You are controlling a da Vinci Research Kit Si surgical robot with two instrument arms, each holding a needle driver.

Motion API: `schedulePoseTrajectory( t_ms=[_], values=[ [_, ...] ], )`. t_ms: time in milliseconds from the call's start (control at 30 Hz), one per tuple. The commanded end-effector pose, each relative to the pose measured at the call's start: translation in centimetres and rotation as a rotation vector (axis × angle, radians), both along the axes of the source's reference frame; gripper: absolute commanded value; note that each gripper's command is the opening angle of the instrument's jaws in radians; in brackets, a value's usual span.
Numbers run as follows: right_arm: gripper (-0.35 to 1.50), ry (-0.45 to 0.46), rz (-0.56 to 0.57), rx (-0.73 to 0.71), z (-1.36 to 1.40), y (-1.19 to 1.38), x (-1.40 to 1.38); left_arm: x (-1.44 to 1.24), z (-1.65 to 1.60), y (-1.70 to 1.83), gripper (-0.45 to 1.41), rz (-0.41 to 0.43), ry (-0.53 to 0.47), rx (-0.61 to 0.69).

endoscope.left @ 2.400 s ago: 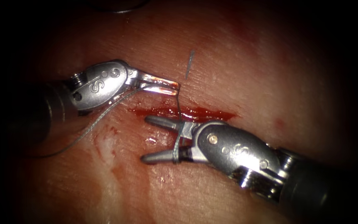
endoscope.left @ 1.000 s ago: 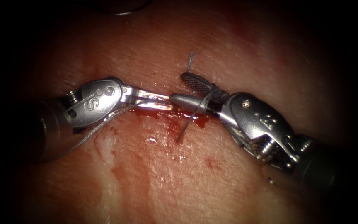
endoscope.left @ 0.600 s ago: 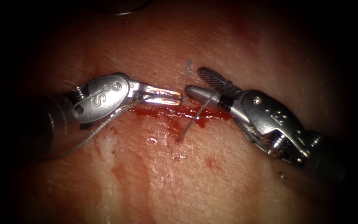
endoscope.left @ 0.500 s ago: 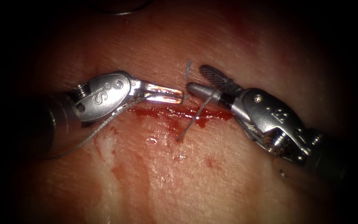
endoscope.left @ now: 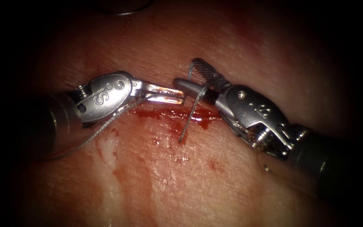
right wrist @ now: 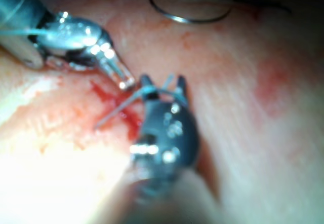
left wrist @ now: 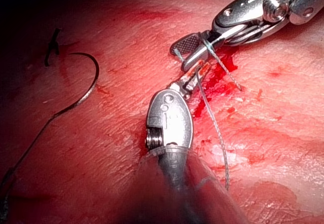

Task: Wound Closure
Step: Grab the short suture end with the right gripper, then tighten the knot by pulling the right gripper down and the left gripper up.

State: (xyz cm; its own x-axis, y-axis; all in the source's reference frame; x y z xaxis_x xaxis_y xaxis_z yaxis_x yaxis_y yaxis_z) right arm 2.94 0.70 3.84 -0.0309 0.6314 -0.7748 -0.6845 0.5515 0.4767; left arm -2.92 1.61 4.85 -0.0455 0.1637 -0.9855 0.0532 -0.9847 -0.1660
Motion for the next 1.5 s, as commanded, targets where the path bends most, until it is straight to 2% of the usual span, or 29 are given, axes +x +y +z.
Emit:
schedulePoseTrajectory(
  t_ms=[33,133,233,267,300,333,500,567,700,867,1000,1167,1500],
  values=[
    [0.62,0.001,-0.008,0.0,0.02,0.08,0.13,-0.04,0.05,0.05,-0.45,0.0,-0.002,-0.004],
    [0.62,-0.014,-0.013,0.012,0.03,0.09,0.22,-0.04,0.03,0.03,-0.45,0.0,-0.001,-0.004],
    [0.37,-0.043,-0.033,0.037,0.06,0.06,0.21,-0.03,0.01,0.02,-0.45,0.0,-0.002,-0.003],
    [0.05,-0.063,-0.043,0.051,0.07,0.02,0.17,-0.03,0.01,0.02,-0.45,0.0,-0.002,-0.002],
    [-0.35,-0.073,-0.053,0.061,0.08,0.0,0.13,-0.02,0.0,0.02,-0.45,0.001,-0.002,-0.002],
    [-0.35,-0.092,-0.042,0.068,0.11,-0.04,0.03,-0.01,-0.01,0.02,-0.45,0.002,-0.003,-0.001],
    [-0.35,-0.116,-0.019,0.084,0.09,-0.04,-0.08,-0.01,-0.02,0.03,-0.45,0.001,-0.003,0.0],
    [-0.35,-0.117,-0.005,0.086,0.05,-0.04,-0.06,-0.01,-0.02,0.02,-0.45,0.001,-0.003,0.0],
    [-0.35,-0.057,-0.048,0.091,-0.11,-0.05,0.03,0.0,-0.02,0.05,-0.45,0.002,-0.004,0.001],
    [-0.35,-0.062,-0.084,0.046,-0.35,-0.16,0.12,0.08,-0.01,0.14,-0.45,-0.02,0.016,0.005],
    [-0.35,-0.063,-0.111,0.028,-0.45,-0.29,0.14,0.19,0.03,0.27,-0.45,-0.043,0.038,0.02],
    [-0.35,-0.056,-0.138,0.018,-0.41,-0.4,0.14,0.27,0.09,0.53,-0.45,-0.071,0.062,0.038],
    [-0.35,-0.061,-0.195,0.038,-0.42,-0.61,0.17,0.15,0.19,1.01,-0.45,-0.107,0.087,0.059]
  ],
)
